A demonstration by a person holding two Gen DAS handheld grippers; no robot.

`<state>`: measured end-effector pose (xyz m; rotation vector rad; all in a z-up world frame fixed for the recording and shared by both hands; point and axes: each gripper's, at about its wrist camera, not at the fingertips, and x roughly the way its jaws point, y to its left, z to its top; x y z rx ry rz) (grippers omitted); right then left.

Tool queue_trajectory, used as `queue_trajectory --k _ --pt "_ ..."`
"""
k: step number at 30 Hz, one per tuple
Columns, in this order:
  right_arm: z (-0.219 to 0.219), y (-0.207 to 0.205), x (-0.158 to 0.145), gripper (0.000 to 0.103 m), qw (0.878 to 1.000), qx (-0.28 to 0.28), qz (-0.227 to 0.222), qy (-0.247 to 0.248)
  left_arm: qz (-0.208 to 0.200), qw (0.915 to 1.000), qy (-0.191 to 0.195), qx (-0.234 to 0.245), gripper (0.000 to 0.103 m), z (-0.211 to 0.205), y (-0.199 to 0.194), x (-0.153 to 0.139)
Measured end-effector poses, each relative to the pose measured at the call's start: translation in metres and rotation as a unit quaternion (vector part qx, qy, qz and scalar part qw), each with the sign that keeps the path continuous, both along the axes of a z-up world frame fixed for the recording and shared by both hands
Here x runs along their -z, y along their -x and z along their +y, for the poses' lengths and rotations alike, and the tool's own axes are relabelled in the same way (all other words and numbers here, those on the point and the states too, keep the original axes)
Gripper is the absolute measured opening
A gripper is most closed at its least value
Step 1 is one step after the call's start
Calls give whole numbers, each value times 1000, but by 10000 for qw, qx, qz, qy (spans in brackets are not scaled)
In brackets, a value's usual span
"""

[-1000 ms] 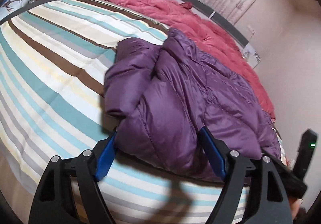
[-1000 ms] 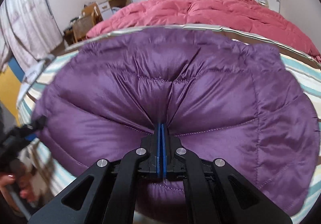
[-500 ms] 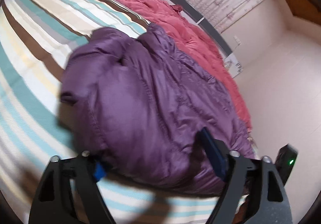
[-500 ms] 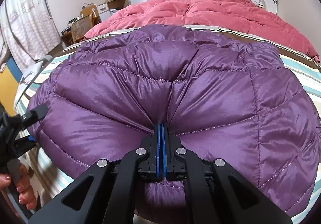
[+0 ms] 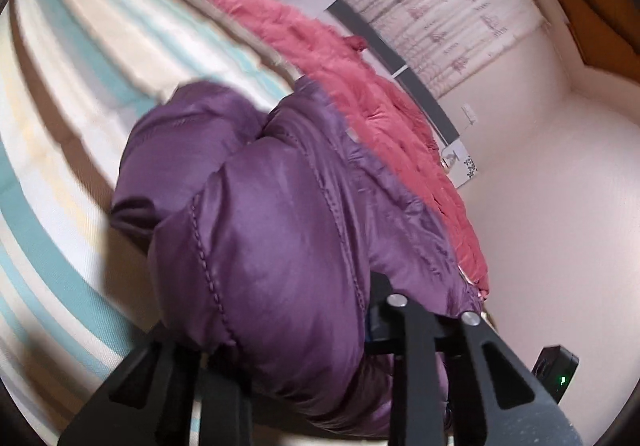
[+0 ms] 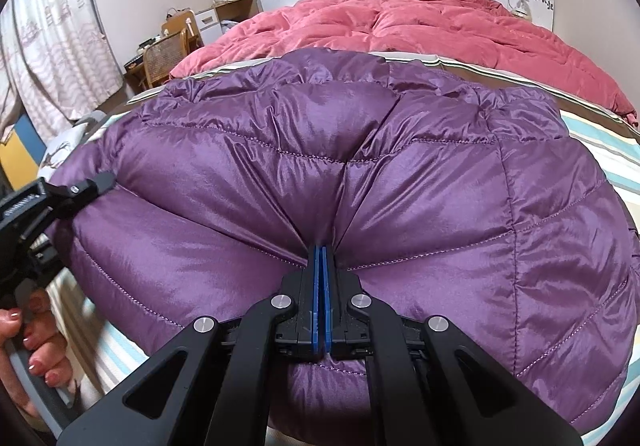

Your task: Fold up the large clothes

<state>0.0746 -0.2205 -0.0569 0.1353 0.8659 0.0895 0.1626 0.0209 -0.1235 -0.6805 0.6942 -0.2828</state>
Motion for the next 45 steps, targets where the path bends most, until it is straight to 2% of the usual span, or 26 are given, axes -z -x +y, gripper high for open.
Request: queue_trajectory --k 4,8,13,17,23,26,30,33,36,41,45 --pt "0 1 0 1 10000 31 -24 -45 -621 9963 -570 191 21 -17 13 -33" --pt "-4 3 0 1 9998 65 -25 -170 -1142 9874 -1008 428 20 -34 23 -63" --pt "-10 4 0 1 9993 98 -27 -353 -1608 9729 -1436 836 20 -60 36 -96" --pt "-14 4 1 1 9987 143 -28 -490 -1956 9534 -1958 1205 20 -89 42 -115" --pt "-37 24 -14 1 9933 362 -237 -1071 -2174 9364 -2408 1336 20 -103 50 -127" --pt "-56 42 -24 1 9930 609 -388 -938 -2196 9318 -2559 1342 20 -108 54 -131" --pt "-85 56 -28 1 9918 1002 -358 -712 -2346 9161 -2924 1423 20 -125 67 -138" --pt "-107 66 -30 1 9869 1104 -501 -1061 -2446 9040 -3175 1486 21 -141 76 -142" --pt "-124 77 -34 1 9854 1356 -551 -865 -2540 8891 -3481 1543 22 -156 81 -145" --pt "-164 98 -30 1 9730 1911 -555 -1165 -2593 8774 -3650 1723 25 -177 86 -149" --pt "-190 110 -30 1 9661 2233 -560 -1172 -2666 8647 -3796 1929 25 -193 91 -152"
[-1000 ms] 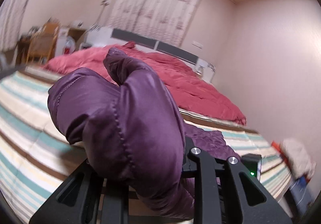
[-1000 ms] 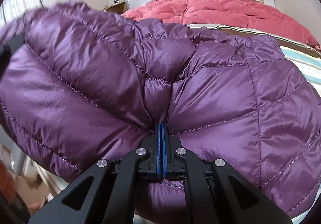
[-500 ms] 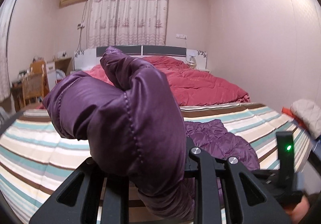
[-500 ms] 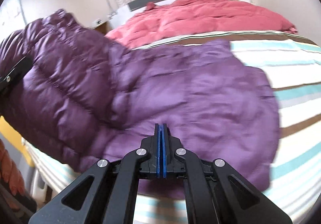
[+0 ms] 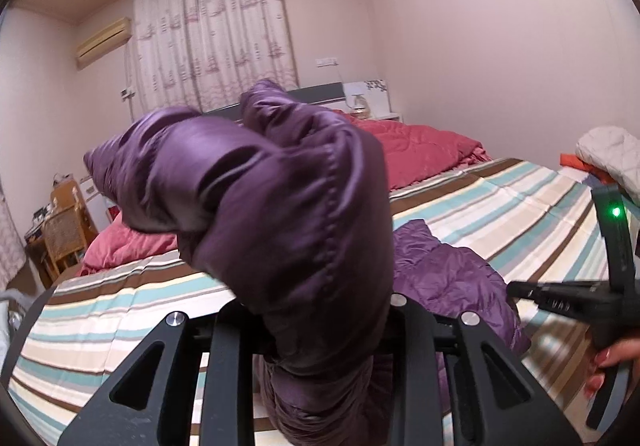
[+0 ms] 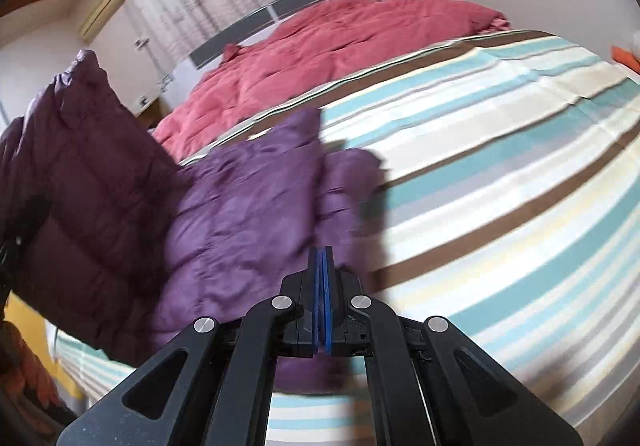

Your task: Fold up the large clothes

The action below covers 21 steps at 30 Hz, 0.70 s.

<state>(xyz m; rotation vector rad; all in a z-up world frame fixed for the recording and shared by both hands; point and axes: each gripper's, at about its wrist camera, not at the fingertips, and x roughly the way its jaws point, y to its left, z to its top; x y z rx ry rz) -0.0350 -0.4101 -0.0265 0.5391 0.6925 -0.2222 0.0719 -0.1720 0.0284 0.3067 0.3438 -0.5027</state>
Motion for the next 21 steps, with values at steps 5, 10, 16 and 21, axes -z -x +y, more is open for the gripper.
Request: queue_trajectory --k 5,10,16,21 --pt "-30 18 -2 1 9991 427 -48 -48 51 9995 -266 190 25 -23 3 1" --pt "-47 31 0 1 9977 672 -39 -122 166 9970 -555 506 26 -49 9 9" --pt "-55 41 5 1 9966 778 14 -261 236 9919 -950 815 27 -81 22 27" --pt "-63 50 8 1 9953 912 43 -311 241 9864 -1297 985 29 -101 35 42"
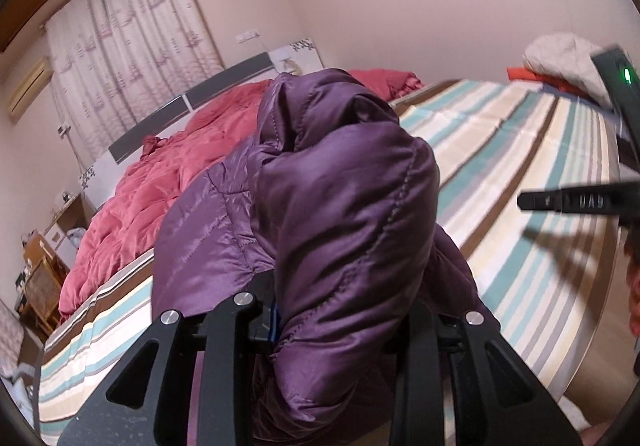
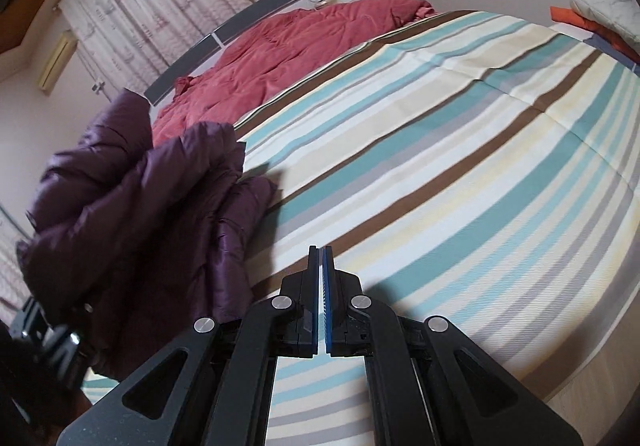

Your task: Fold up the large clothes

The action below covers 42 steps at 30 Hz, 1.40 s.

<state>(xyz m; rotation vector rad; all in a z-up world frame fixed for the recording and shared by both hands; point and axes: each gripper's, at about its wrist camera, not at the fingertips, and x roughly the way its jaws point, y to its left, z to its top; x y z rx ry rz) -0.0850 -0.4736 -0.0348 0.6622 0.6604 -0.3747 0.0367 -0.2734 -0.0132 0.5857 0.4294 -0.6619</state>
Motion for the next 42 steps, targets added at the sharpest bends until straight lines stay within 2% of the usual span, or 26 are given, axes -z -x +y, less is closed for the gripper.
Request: queue_trajectory --k 5,7,11,15,17,20,23,26,29,31,34,36,38,40,42 --pt "-4 6 4 1 9999 92 23 -65 84 9992 -345 185 37 -14 11 14" --pt "-3 6 5 1 9999 78 35 -70 95 9978 -594 279 40 -22 16 24" --pt "1 5 4 1 10000 7 18 -70 122 9969 -658 404 43 -26 22 35" --pt "7 3 1 1 9999 -95 -4 -38 417 9978 -273 434 46 -16 21 12" --pt "10 1 -1 1 9999 -151 -20 -29 674 9962 18 547 59 -5 19 -3" --pt "14 -2 -6 1 9996 -251 -65 68 992 9895 683 796 68 20 25 -31" --pt "18 -5 -13 1 9992 -335 -103 191 1134 9833 1080 924 74 39 27 -48" --pt "23 -9 -27 1 9982 -452 -211 325 1044 9819 1466 593 74 65 14 -61" --pt "31 -14 -47 1 9964 -585 -423 454 932 9829 1585 -22 75 87 -18 -60" --pt "37 -23 -64 1 9941 -737 -578 545 1004 9790 1659 -633 75 103 -48 -55" --pt "62 -52 -97 1 9862 -1226 -782 794 1251 9715 1665 -1132 75 113 -80 -43" --pt "77 -73 -106 1 9814 -1545 -715 887 1447 9719 1469 -1139 75 108 -94 -32" --pt "92 -103 -105 1 9768 -1863 -389 979 1421 9768 1252 -998 75 97 -95 -25" --pt "101 -124 -96 1 9728 -2003 -63 1159 1293 9823 1047 -857 75 85 -91 -22" --pt "103 -138 -75 1 9701 -1973 417 1349 1314 9841 954 -719 75 76 -89 -22"
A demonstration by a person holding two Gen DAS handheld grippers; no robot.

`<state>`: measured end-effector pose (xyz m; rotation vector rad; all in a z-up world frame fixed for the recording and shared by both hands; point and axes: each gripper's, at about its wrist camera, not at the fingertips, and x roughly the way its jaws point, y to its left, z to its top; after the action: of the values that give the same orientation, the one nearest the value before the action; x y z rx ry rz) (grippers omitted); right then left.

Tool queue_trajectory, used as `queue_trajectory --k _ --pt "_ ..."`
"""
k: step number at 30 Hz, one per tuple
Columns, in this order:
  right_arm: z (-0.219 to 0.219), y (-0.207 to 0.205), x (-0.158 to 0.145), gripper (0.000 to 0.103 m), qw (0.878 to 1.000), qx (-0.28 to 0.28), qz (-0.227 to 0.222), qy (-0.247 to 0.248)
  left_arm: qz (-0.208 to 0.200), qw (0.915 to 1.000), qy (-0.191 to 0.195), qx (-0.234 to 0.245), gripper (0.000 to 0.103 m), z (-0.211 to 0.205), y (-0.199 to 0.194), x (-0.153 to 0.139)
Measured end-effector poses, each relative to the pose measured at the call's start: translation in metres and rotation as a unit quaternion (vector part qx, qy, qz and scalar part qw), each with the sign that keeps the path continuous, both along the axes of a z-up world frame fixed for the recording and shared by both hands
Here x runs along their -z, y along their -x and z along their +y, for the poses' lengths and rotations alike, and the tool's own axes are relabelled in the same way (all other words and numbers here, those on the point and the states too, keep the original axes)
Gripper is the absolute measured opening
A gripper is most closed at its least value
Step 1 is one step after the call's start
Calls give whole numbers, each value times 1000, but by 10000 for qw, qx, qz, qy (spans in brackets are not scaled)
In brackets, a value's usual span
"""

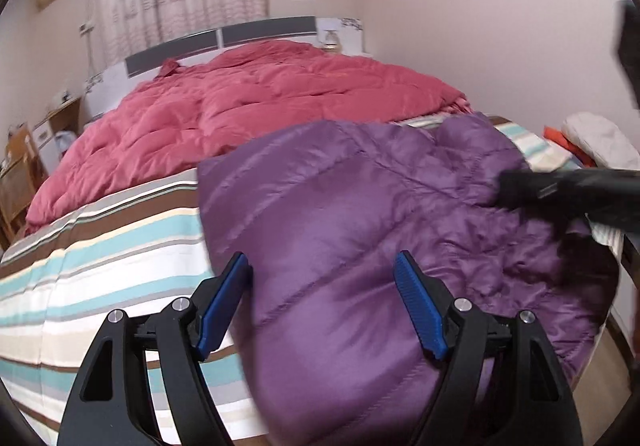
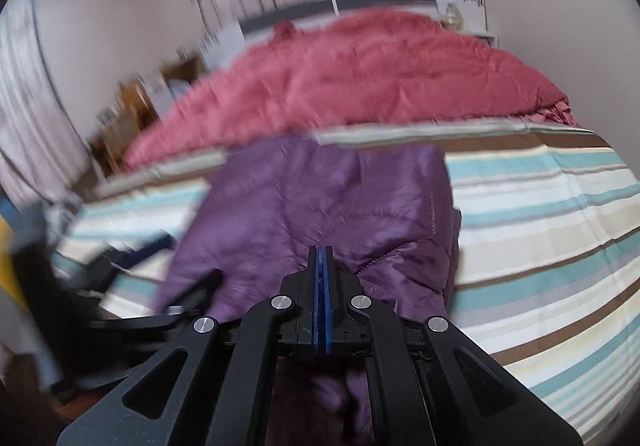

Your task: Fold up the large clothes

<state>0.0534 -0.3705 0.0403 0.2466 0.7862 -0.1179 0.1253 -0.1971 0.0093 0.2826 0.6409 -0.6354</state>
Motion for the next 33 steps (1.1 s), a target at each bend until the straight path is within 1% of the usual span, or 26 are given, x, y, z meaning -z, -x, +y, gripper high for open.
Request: queue_trajectory --k 2,4,7,9,11,13,14,16,23,24,28,30,33 --pt "-11 2 20 1 9995 237 217 21 40 9999 -87 107 75 -7 4 2" --pt "-27 15 41 1 9983 446 270 -258 36 9993 -217 293 76 -14 9 4" --pt "-39 31 67 1 9964 656 253 -484 -90 9977 -401 545 76 -28 20 10" --pt "-45 33 83 1 9945 800 217 -632 -164 9969 -524 562 76 -37 25 15" --pt "-48 26 93 1 9940 863 221 -630 -84 9969 -585 511 76 -43 21 20" --pt "-46 21 96 1 9952 832 218 -477 14 9973 -555 473 76 -44 18 21" --pt "-43 19 96 1 9960 796 213 -343 19 9974 -546 474 76 -43 18 22" --pt "-39 19 96 1 9967 755 182 -256 -16 9974 -537 488 76 -42 20 23" --pt "-49 28 91 1 9940 806 84 -728 -34 9978 -553 356 78 -42 20 18" --pt "-49 30 90 1 9937 821 69 -760 -30 9979 -549 336 79 -41 20 18" --pt "-47 36 85 1 9931 858 49 -793 55 9985 -520 171 89 -38 20 15" --pt "-47 38 82 1 9932 838 62 -808 131 9988 -462 122 89 -37 18 14" --pt "-49 40 79 1 9931 812 112 -839 129 9987 -479 112 90 -37 18 14"
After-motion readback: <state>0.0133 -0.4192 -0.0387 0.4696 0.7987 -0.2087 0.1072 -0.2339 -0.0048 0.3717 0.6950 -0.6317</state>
